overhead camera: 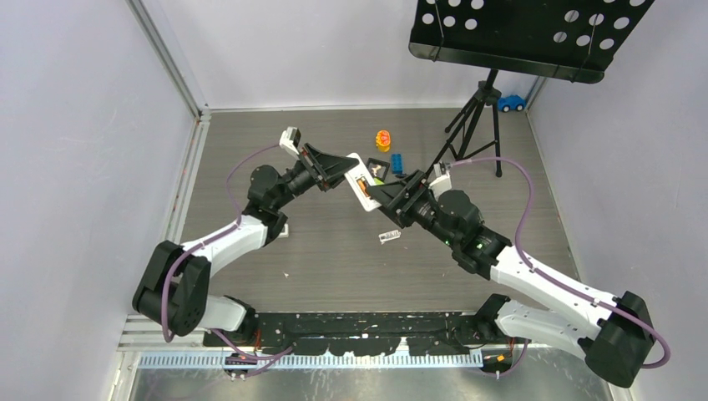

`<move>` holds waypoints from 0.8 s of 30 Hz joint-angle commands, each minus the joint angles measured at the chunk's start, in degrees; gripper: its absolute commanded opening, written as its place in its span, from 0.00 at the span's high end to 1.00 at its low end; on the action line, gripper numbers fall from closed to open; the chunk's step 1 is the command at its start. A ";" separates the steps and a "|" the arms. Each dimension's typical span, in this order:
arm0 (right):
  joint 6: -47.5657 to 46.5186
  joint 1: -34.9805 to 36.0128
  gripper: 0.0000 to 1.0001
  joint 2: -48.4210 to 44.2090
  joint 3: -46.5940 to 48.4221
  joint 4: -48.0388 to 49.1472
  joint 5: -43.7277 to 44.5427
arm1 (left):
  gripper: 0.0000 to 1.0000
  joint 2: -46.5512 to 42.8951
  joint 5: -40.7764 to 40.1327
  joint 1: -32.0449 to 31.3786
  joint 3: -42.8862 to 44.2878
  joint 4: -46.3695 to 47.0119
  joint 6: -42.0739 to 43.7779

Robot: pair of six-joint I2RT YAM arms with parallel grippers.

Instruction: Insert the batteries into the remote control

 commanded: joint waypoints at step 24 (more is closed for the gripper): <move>-17.13 -0.84 0.69 2.35 3.85 -2.30 -6.59 | 1.00 -5.87 6.76 0.82 5.38 -8.87 12.27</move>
